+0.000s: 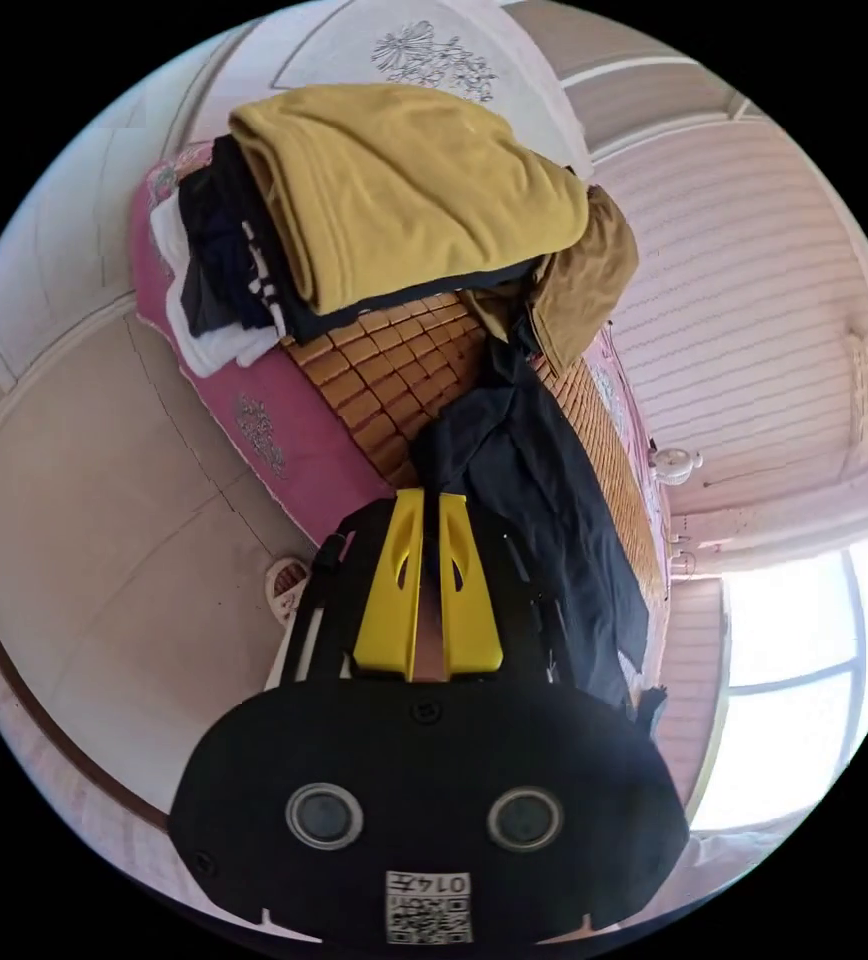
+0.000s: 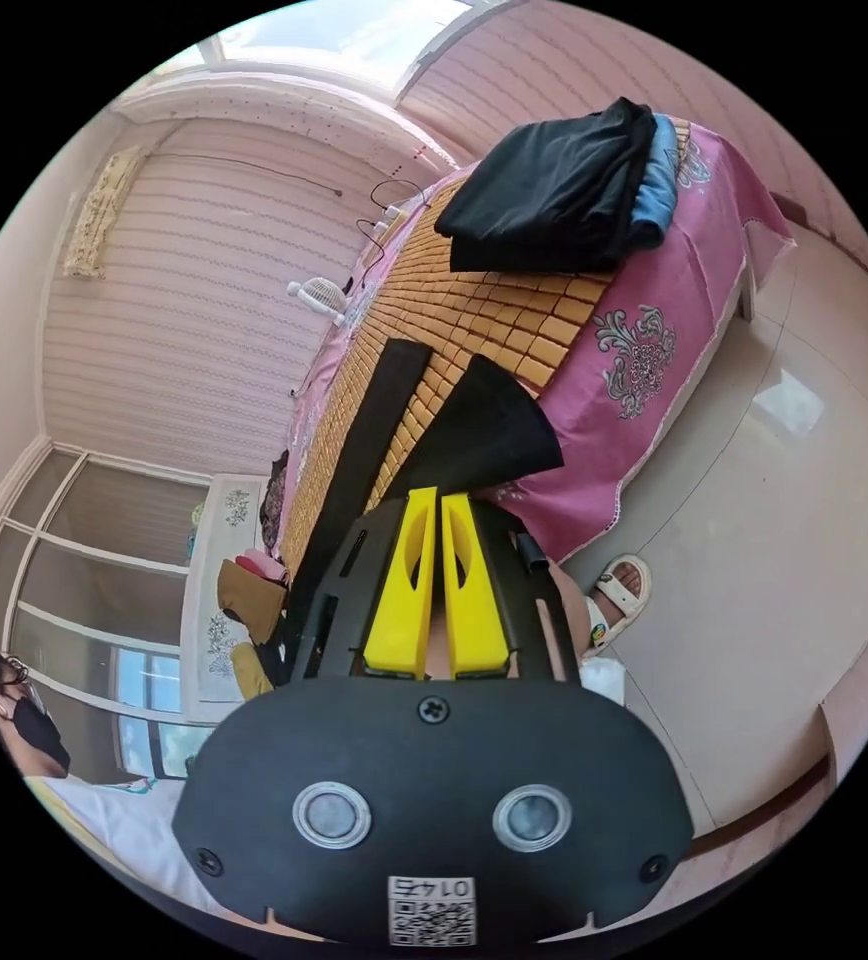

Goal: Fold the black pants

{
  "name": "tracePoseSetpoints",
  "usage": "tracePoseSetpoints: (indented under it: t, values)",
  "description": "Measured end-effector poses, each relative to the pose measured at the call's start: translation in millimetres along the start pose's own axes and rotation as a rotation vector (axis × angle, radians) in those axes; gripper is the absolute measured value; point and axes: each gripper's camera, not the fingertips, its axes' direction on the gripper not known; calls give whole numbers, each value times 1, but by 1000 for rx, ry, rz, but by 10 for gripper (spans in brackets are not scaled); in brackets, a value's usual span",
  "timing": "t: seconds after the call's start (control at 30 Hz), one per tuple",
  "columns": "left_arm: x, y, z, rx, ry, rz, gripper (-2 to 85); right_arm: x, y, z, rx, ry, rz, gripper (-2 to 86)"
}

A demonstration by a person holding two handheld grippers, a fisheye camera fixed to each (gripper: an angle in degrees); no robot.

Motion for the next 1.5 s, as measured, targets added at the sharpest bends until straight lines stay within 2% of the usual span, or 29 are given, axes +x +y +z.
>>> tracePoseSetpoints:
  t: [0.07, 0.27, 0.5, 0.63, 0.77, 0.83, 0.97, 1.03, 1.13, 1.23, 1.27, 1.33, 1.5]
  values:
    - [7, 3, -18, 9, -26, 87, 1, -12, -1, 0, 13, 26, -42, 0]
    - [2, 18, -37, -8, -3, 79, -3, -44, 1, 14, 1, 47, -102, -1]
    - [43, 9, -43, 36, 53, 158, -2, -146, -35, 42, 34, 102, -385, 1]
    - [95, -29, -35, 74, 125, 234, 7, -231, -96, 97, -8, 116, -550, 8]
    - [150, -82, -1, 124, 201, 228, 58, -296, -151, 168, 4, 144, -556, 41]
    - [164, -96, 17, 165, 190, 181, 84, -316, -171, 213, 47, 237, -498, 86]
    - [175, -95, 42, 244, 119, 55, 91, -303, -170, 263, -41, 383, -477, 124]
    - [180, -90, 47, 235, 76, 85, 88, -274, -162, 280, -87, 554, -483, 129]
    - [193, -80, 63, 138, -32, 185, 79, -229, -156, 290, -141, 683, -431, 121]
    - [208, -68, 101, -52, -54, 280, 83, -189, -156, 294, -175, 666, -300, 72]
    - [215, -63, 120, -147, -71, 316, 85, -187, -154, 289, -125, 664, -295, 50]
    - [229, -55, 140, -227, -152, 378, 79, -175, -154, 280, -96, 595, -236, 17]
    - [262, -48, 161, -288, -340, 513, 28, -155, -151, 256, -63, 440, -184, 4]
